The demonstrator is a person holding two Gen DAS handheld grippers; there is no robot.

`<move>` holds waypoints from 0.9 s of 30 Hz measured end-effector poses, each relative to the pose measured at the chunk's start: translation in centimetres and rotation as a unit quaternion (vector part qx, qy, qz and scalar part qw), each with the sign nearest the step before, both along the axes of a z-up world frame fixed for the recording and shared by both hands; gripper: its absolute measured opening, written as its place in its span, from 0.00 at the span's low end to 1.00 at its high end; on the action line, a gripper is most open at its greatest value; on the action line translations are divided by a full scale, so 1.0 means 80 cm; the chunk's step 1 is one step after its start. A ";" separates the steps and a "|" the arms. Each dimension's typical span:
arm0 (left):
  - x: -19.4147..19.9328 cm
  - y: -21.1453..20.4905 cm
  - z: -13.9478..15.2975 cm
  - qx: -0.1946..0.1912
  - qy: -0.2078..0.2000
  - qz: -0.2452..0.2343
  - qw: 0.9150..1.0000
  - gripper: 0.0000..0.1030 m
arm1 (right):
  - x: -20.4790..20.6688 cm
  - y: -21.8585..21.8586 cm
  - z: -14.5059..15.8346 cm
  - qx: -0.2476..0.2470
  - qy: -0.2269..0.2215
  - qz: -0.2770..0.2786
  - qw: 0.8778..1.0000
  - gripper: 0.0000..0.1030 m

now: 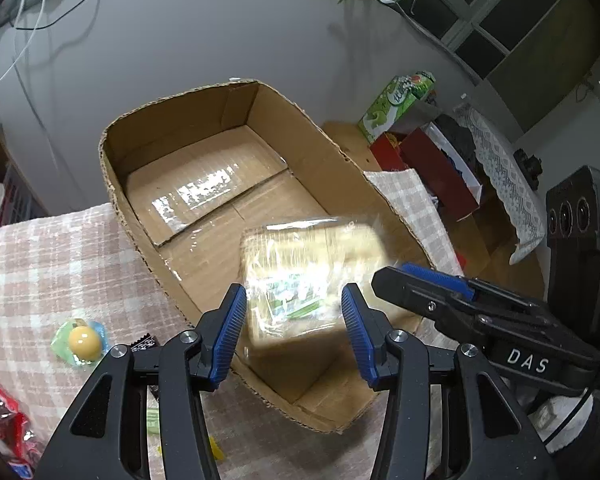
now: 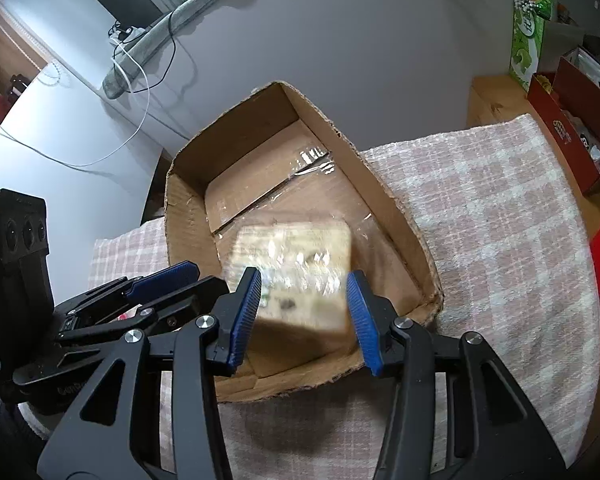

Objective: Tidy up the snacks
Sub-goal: 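Carry the bread loaf with both grippers into the cardboard box, then open both grippers to release the loaf and lift away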

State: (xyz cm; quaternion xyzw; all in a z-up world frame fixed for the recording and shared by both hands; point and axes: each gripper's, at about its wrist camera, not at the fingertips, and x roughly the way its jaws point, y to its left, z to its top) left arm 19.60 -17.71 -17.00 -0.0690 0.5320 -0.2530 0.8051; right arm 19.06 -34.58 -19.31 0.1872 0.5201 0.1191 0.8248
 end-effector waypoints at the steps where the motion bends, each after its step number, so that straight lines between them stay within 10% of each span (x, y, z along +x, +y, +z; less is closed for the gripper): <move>1: -0.001 -0.001 0.000 0.003 -0.001 -0.001 1.000 0.46 | 0.000 0.000 0.001 -0.003 -0.001 0.000 1.000 0.45; 12: -0.005 0.018 0.013 -0.003 -0.009 0.007 1.000 0.46 | -0.019 0.004 0.024 -0.017 -0.014 0.006 1.000 0.46; 27: -0.065 0.131 0.060 -0.006 -0.039 0.051 0.998 0.46 | -0.099 0.065 0.048 -0.042 -0.025 0.098 0.994 0.75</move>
